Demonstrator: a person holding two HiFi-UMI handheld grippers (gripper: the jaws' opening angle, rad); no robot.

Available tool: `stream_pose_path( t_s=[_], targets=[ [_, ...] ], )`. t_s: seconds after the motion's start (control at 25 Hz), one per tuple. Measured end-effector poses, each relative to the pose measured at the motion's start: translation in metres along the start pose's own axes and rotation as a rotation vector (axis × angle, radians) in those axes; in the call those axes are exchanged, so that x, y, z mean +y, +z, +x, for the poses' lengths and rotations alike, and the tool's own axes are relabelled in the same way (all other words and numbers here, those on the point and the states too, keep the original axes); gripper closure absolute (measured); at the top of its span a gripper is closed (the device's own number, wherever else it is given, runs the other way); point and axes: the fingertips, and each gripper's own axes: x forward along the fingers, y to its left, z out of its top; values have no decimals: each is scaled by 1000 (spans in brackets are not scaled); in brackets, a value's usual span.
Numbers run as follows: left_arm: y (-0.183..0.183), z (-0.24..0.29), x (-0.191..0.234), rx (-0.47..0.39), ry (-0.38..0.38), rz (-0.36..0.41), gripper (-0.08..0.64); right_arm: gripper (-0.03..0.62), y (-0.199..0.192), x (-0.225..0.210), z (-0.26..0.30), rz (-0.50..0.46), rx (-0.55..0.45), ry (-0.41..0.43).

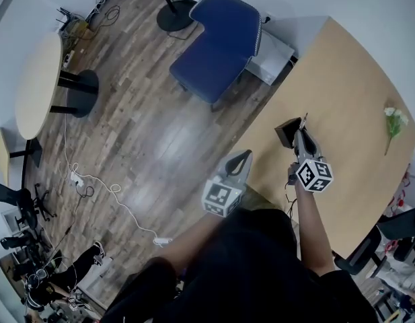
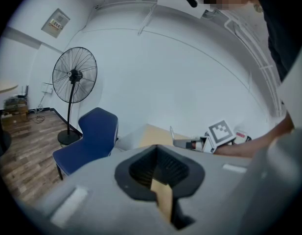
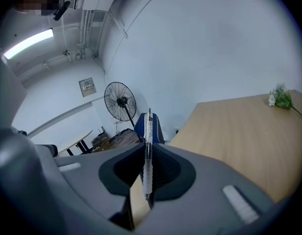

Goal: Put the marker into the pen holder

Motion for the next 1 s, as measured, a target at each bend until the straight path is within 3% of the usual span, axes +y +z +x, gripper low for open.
stream_pose_path(
  t_s=[0.56, 1.0],
  targets=[
    [-13, 5, 9, 37, 23, -16, 557, 546, -31, -23, 21, -4, 90, -26],
    [-27, 5, 7, 57, 34, -9, 558, 535, -41, -21, 23, -13, 122, 22]
  ],
)
